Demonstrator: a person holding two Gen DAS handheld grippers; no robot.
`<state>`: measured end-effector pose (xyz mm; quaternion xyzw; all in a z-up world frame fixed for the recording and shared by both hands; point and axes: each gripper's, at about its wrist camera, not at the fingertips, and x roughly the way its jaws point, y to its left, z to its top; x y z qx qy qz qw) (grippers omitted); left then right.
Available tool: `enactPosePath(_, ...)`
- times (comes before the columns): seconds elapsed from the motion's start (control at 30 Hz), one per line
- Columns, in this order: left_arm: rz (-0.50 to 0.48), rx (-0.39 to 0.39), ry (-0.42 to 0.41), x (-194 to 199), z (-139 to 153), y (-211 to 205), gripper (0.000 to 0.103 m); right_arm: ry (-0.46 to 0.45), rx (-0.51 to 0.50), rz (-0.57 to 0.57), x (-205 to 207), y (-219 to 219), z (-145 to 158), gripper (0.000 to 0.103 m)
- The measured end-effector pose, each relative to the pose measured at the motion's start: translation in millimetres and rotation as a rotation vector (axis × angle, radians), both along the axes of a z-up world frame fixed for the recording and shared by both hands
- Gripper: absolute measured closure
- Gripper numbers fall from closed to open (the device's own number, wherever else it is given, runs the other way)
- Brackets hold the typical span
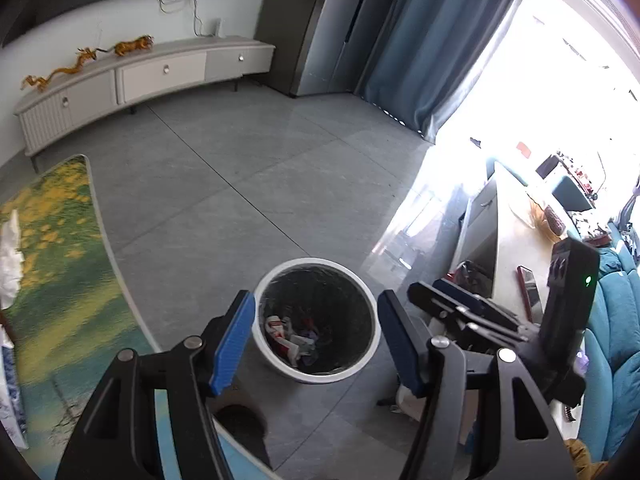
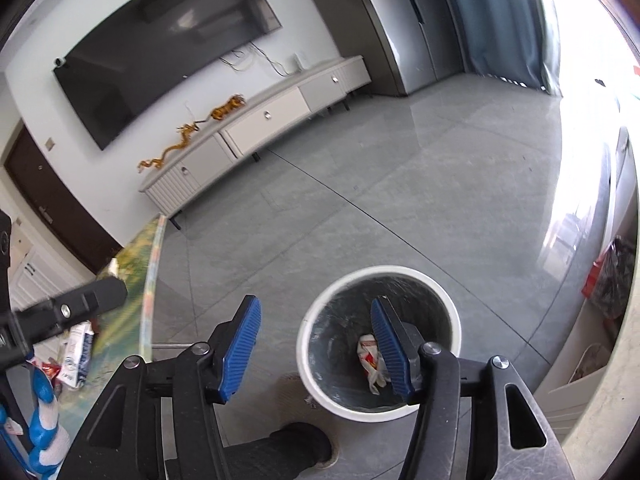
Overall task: Collect trash
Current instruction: 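Return both tools to the table above the red snack bag and milk carton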
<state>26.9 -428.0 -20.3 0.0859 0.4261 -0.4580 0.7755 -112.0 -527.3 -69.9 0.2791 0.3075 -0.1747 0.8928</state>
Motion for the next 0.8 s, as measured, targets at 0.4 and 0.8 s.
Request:
enactPosePath(0.4, 0.209, -0.06, -0.091, 10.4, 38.5, 135.7, 0.034, -0.063, -0.081, 0.104, 10.1, 60.1, 52.1, 0.039)
enactPosePath(0.8, 0.477, -0.111, -0.138, 26.0, 40.9, 316.0, 0.029, -0.056, -0.149, 0.28, 52.4, 154.6, 85.6, 0.026)
